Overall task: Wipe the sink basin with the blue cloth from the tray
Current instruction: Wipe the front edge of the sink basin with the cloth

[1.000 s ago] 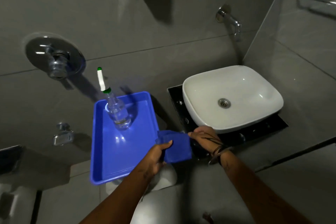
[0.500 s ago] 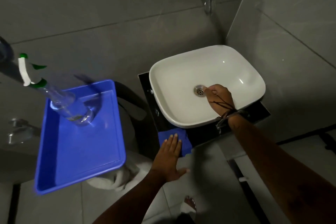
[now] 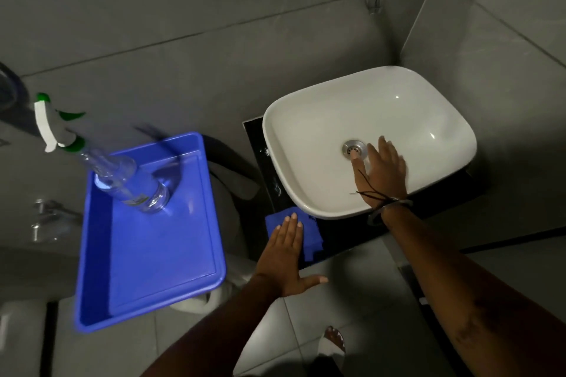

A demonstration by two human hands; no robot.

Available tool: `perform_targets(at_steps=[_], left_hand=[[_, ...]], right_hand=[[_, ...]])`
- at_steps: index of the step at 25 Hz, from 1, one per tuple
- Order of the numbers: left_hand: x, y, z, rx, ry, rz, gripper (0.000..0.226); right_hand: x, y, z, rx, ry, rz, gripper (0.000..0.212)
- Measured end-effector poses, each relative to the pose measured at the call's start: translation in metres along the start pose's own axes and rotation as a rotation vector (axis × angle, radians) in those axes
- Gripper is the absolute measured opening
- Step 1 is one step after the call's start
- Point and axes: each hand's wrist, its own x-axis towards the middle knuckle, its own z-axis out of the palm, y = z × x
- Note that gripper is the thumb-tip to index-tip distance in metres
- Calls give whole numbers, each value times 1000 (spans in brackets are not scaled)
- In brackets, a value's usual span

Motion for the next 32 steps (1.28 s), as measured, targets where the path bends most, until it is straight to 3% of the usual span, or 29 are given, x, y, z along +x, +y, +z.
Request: perform_targets(at_steps=[7,16,21,27,29,31,32], left_hand=[[99,-129,-105,171,-89,52,139],[218,-165,-160,24,-91,0,147],[194,-152,-144,-37,-37,70,151],[93,-108,-84,-20,33,144,147],[56,-78,-58,-48,-31,140,130],[30,-60,-24,-161,-5,183,67],[19,-52,-14,-262,-71,119,46]], right_hand=[[2,-4,2,-90,98,-67,66],[7,12,18,-17,148,-61,68],[6,11,13,16,143,-80,67],[5,6,9,5,175,-113,74],[4,5,8,3,189,-124,78],[3,5,9,7,187,-127,77],[4,5,10,2,193,-128,76]])
